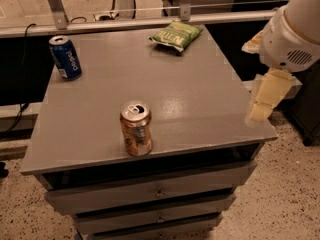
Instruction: Knock pepsi can over
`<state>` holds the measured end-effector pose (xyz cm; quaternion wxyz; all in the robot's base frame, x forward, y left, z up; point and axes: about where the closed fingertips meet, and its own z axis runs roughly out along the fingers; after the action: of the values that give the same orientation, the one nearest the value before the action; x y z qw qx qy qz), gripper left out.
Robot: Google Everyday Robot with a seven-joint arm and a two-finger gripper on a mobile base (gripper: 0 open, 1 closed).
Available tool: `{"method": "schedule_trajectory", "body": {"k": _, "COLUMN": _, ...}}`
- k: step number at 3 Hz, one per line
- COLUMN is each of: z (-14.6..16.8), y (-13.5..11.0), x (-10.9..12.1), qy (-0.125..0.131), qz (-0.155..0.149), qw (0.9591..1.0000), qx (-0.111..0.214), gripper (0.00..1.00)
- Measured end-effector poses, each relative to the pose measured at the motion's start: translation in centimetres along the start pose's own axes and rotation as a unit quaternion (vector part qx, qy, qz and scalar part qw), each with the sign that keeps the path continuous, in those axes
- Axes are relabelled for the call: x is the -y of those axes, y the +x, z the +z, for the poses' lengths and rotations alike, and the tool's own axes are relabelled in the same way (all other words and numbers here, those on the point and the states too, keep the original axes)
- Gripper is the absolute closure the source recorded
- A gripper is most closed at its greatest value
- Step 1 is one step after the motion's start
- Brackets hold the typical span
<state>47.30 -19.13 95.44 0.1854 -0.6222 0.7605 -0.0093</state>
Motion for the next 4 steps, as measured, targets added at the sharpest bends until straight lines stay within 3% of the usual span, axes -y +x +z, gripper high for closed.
{"method": "schedule_trajectory", "body": {"k": 1, "z": 4.4, "y": -4.9, "x": 3.3, "qy": -0.003, "qz": -0.036, "qw": 0.9959, "qx": 0.083, "gripper": 0.00}}
{"method": "schedule_trajectory", "body": {"k": 2, "z": 7.9, "y": -11.5, "x": 6.2, "qy": 0.004, "qz": -0.059, "qw": 0.9791, "qx": 0.195, "gripper": 0.00}}
{"method": "schedule_trajectory", "body": {"k": 3, "z": 11.0, "y": -18.7, "x": 8.2, "qy": 0.008, "qz": -0.072, "qw": 0.9511, "qx": 0.300, "gripper": 0.00}}
{"method": "schedule_trajectory", "body": {"k": 4, "z": 12.7, "y": -24.4, "x": 9.6, "qy": 0.012, "qz": -0.062, "qw": 0.9267, "qx": 0.371, "gripper": 0.00}}
